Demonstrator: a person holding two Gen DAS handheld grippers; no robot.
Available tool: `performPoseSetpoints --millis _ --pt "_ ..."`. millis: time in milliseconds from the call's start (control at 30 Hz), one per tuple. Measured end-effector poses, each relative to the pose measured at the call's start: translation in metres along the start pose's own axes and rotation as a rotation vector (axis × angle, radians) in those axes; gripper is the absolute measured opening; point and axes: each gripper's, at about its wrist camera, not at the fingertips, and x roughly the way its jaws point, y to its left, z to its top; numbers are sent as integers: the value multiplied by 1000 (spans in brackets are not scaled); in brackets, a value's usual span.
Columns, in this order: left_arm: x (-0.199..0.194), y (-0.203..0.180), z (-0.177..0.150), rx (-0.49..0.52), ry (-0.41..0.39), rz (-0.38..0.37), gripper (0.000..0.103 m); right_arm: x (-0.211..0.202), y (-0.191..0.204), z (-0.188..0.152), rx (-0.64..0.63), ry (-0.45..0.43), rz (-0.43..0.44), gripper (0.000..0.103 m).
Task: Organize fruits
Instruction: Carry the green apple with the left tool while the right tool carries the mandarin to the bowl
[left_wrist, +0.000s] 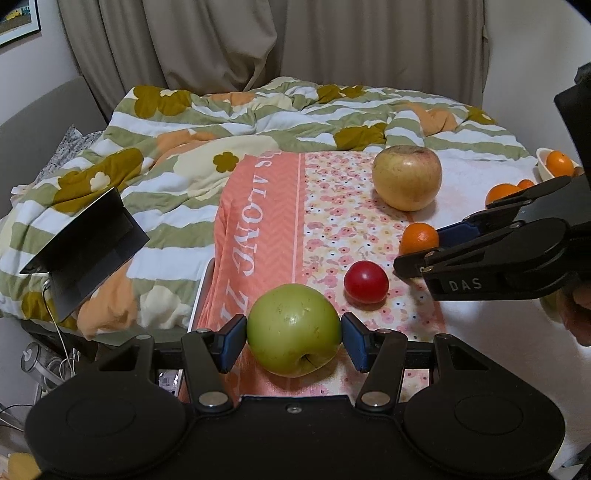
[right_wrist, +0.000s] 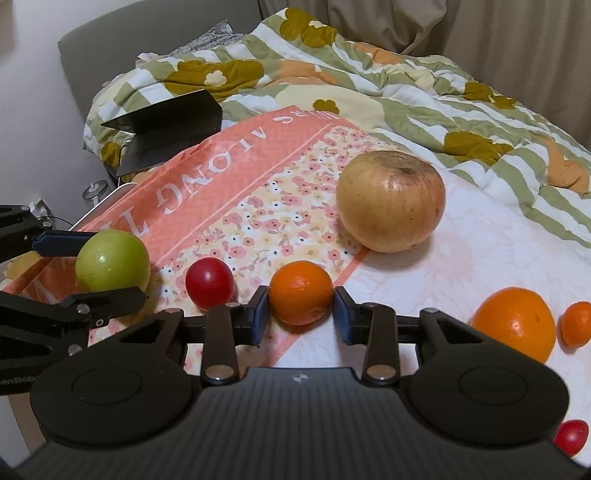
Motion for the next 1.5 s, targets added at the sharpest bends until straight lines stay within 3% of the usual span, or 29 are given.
performPoseSetpoints --millis 333,800,1100,1500 --pt "-30 -2 6 -24 -57 -35 60 -31 3 4 36 -39 -18 52" --pt "-89 -23 30 29 -194 -176 60 -131 -13 -6 226 -113 -193 52" --pt "-114 -59 53 51 -256 -264 60 -202 -51 -38 340 -133 -309 52" --pt "-123 -162 77 28 -264 -293 60 -267 -148 -91 380 -127 -382 52"
